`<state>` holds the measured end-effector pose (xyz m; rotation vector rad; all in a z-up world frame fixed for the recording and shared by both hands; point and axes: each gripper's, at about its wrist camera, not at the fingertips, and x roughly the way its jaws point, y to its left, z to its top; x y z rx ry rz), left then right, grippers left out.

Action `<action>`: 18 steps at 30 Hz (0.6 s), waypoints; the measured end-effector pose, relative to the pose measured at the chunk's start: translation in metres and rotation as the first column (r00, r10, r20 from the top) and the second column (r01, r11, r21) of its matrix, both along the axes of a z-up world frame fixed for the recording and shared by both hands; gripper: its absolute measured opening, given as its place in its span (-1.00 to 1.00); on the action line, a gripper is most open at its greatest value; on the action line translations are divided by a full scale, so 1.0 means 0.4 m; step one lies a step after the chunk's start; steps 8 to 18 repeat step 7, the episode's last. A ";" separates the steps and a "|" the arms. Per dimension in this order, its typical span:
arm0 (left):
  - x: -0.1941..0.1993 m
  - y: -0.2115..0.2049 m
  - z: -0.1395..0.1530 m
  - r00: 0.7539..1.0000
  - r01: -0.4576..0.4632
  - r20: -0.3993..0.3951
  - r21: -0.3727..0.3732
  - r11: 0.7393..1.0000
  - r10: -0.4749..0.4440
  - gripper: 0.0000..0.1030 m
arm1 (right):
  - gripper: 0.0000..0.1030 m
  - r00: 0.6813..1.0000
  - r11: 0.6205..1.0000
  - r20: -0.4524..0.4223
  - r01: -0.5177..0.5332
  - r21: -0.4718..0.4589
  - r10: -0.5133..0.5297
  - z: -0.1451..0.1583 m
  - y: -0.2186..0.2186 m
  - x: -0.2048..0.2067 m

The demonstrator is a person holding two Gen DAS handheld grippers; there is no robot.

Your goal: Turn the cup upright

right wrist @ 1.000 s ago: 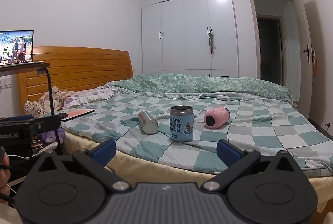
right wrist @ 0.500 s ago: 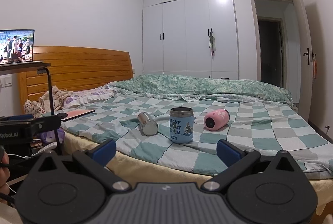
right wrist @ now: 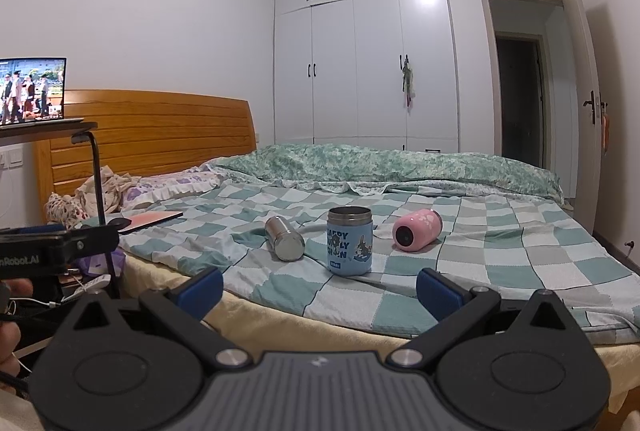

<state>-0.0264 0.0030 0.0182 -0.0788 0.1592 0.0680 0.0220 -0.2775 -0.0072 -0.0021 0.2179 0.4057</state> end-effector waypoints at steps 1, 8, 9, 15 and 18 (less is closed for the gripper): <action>-0.001 -0.001 0.001 1.000 0.004 0.005 0.003 1.000 -0.004 1.00 | 1.00 1.000 1.000 -0.001 0.000 0.000 0.000 0.000 0.000 0.000; -0.004 -0.007 -0.001 1.000 0.008 0.010 0.021 1.000 -0.008 1.00 | 1.00 1.000 1.000 -0.003 -0.003 0.001 0.003 -0.002 0.003 0.000; -0.004 -0.007 -0.001 1.000 0.008 0.010 0.021 1.000 -0.008 1.00 | 1.00 1.000 1.000 -0.003 -0.003 0.001 0.003 -0.002 0.003 0.000; -0.004 -0.007 -0.001 1.000 0.008 0.010 0.021 1.000 -0.008 1.00 | 1.00 1.000 1.000 -0.003 -0.003 0.001 0.003 -0.002 0.003 0.000; -0.004 -0.007 -0.001 1.000 0.008 0.010 0.021 1.000 -0.008 1.00 | 1.00 1.000 1.000 -0.003 -0.003 0.001 0.003 -0.002 0.003 0.000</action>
